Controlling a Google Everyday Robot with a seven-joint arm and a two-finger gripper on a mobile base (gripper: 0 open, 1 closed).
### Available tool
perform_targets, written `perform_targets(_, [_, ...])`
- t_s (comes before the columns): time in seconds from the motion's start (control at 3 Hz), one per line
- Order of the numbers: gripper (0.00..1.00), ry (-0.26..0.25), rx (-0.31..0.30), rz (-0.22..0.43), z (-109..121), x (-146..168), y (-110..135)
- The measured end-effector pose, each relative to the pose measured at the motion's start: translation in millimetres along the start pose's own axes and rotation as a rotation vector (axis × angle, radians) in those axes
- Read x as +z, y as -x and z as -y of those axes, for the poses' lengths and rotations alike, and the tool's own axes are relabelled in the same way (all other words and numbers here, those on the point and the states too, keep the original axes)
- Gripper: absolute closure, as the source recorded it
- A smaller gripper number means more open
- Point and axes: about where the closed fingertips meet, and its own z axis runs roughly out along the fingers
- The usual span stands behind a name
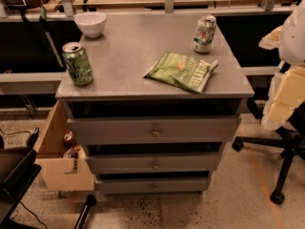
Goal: Move green jalapeno chip bag near white bowl
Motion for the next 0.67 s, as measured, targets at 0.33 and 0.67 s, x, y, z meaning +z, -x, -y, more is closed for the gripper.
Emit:
perform_targets(0.33, [0.00,0.000,0.000,0.000,0.0,0.0,0.0])
perform_targets(0.67, [0.00,0.001,0.030,0.048,3.1,-3.6,2.6])
